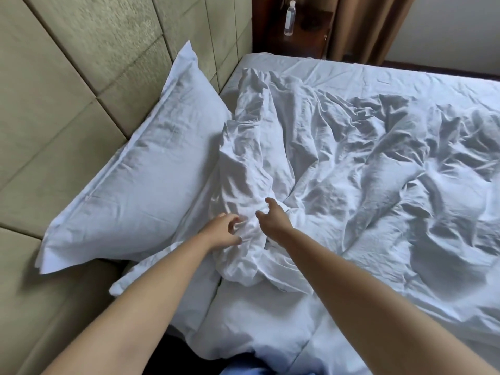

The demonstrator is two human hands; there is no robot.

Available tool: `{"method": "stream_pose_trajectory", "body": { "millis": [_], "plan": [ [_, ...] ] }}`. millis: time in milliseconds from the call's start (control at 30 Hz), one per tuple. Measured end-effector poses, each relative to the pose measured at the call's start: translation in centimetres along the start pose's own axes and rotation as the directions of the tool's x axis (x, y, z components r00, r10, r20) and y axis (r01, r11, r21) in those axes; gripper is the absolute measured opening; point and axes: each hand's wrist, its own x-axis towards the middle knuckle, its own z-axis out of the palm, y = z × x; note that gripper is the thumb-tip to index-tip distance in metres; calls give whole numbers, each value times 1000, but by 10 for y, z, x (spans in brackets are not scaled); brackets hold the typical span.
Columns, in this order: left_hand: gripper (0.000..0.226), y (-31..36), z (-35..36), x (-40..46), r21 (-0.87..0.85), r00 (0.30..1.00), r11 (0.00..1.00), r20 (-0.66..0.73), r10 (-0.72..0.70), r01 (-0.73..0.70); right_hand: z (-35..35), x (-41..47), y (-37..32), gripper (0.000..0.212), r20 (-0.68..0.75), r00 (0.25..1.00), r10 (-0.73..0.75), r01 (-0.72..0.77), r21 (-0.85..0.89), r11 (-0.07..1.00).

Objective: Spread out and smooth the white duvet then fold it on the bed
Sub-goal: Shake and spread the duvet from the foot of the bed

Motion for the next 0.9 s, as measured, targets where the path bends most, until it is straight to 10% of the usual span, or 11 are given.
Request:
{"method": "stream_pose_trajectory", "body": {
  "millis": [133,367,467,567,667,900],
  "plan": [
    [97,-1,22,8,268,1000,963,5,-26,24,11,2,10,51,47,999,23,-23,-3,1000],
    [63,9,17,5,287,998,957,60,19,-36,6,5,28,55,-23,999,48,-50,-82,995],
    [19,10,1,-13,228,996,970,-15,86,-80,-1,12,17,76,-79,995,64,-60,53,997],
    [21,11,-10,-35,228,994,968,-19,111,-104,1,11,2,89,25,996,86,-90,192,977],
    [36,13,-13,-53,224,997,971,13,77,-78,7,2,-12,29,58,997,48,-50,30,998],
    [39,-5,-9,-85,332,984,941,180,9,-69,-11,-41,-42,22,-363,892,-270,244,-116,963]
  ]
}}
